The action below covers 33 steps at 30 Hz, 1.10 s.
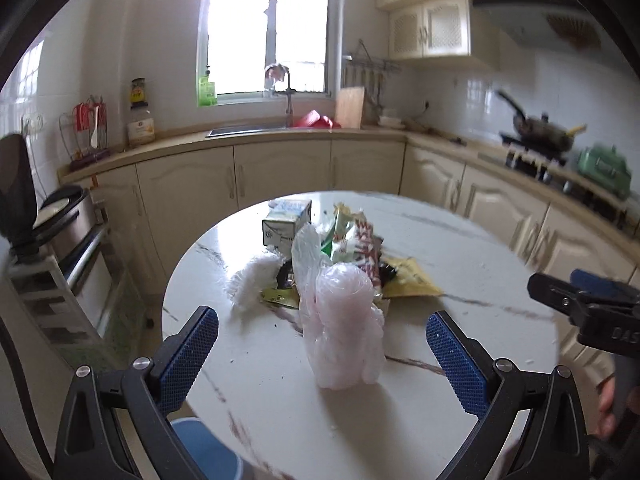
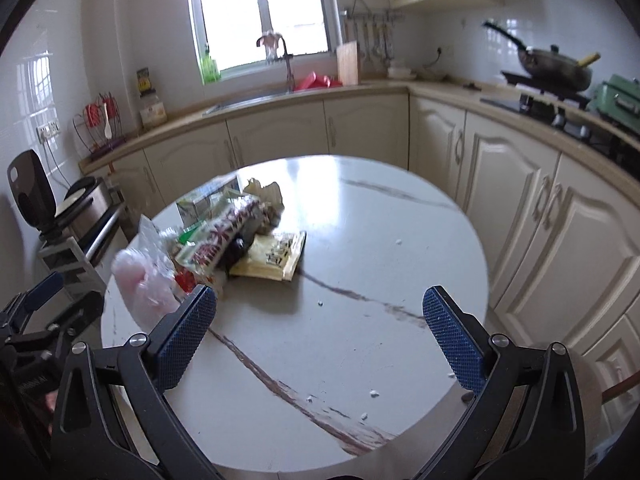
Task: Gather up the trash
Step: 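Grasp the clear plastic bag with the left gripper while the right gripper grasps the white-red wrapper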
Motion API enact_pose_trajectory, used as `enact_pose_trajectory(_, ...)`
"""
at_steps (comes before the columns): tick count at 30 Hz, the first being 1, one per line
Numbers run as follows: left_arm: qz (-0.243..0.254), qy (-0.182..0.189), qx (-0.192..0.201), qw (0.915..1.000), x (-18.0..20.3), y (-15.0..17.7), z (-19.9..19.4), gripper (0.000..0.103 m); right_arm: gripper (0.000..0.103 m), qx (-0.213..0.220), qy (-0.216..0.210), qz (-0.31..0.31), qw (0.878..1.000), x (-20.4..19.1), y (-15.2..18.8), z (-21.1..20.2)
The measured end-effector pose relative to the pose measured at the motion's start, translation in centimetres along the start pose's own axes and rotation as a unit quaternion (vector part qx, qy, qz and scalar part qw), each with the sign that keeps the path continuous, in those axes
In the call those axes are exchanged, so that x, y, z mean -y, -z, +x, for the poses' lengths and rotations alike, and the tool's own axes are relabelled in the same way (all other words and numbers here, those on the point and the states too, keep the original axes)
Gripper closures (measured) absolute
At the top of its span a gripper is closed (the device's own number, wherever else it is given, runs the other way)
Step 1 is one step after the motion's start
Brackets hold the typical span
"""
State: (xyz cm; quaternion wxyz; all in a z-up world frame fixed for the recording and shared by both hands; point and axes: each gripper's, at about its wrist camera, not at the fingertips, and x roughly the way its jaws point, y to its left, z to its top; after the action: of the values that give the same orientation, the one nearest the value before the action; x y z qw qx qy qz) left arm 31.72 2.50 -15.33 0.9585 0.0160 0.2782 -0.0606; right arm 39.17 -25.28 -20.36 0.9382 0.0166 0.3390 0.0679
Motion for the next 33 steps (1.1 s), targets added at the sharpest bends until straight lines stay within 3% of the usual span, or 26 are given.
enact_pose_trajectory(3, 0.02, -0.024, -0.022, 0.9993, 0.5, -0.9, 3.5, 0.009, 0.0, -0.025, -0.007, 0.006, 1.0, 0.5, 0.5, 2.5)
enact_pose_trajectory(5, 0.008, -0.004, -0.051, 0.9987, 0.0, -1.7, 5.7, 0.028, 0.0, -0.036, -0.012, 0.011, 0.999, 0.9, 0.7, 3.7)
enact_pose_trajectory(9, -0.004, 0.029, -0.074, 0.9969, -1.1, -2.1, 8.2, 0.047, 0.0, -0.05, -0.021, 0.014, 0.998, 0.7, 0.5, 5.5)
enact_pose_trajectory(11, -0.005, 0.034, -0.076, 0.9965, -1.7, -2.6, 9.1, 0.067, 0.0, -0.057, -0.028, 0.013, 0.998, 0.2, 0.0, 6.5)
enact_pose_trajectory(16, -0.012, 0.063, -0.054, 0.9964, -4.8, -3.5, 8.8, 0.072, 0.0, -0.058, -0.052, 0.003, 0.997, -2.2, -1.8, 8.8)
enact_pose_trajectory(23, -0.014, 0.071, -0.01, 0.9973, -9.5, -1.0, 5.3, 0.073, 0.001, -0.062, -0.105, -0.012, 0.992, -7.6, -3.6, 11.5)
enact_pose_trajectory(27, -0.021, 0.057, -0.006, 0.9981, -11.7, 0.5, 4.8, 0.073, 0.004, -0.059, -0.091, -0.028, 0.994, -10.5, -5.0, 13.3)
enact_pose_trajectory(29, -0.026, 0.058, -0.008, 0.9979, -12.3, 0.8, 5.0, 0.073, 0.005, -0.08, -0.083, -0.024, 0.993, -11.5, -5.7, 15.5)
enact_pose_trajectory(31, -0.028, 0.064, -0.007, 0.9975, -12.3, 1.1, 4.7, 0.073, 0.02, -0.114, -0.088, -0.015, 0.99, -12.1, -5.9, 17.7)
enact_pose_trajectory(33, -0.029, 0.066, -0.005, 0.9974, -12.2, 1.5, 3.8, 0.073, 0.026, -0.139, -0.084, -0.011, 0.987, -12.2, -5.8, 19.5)
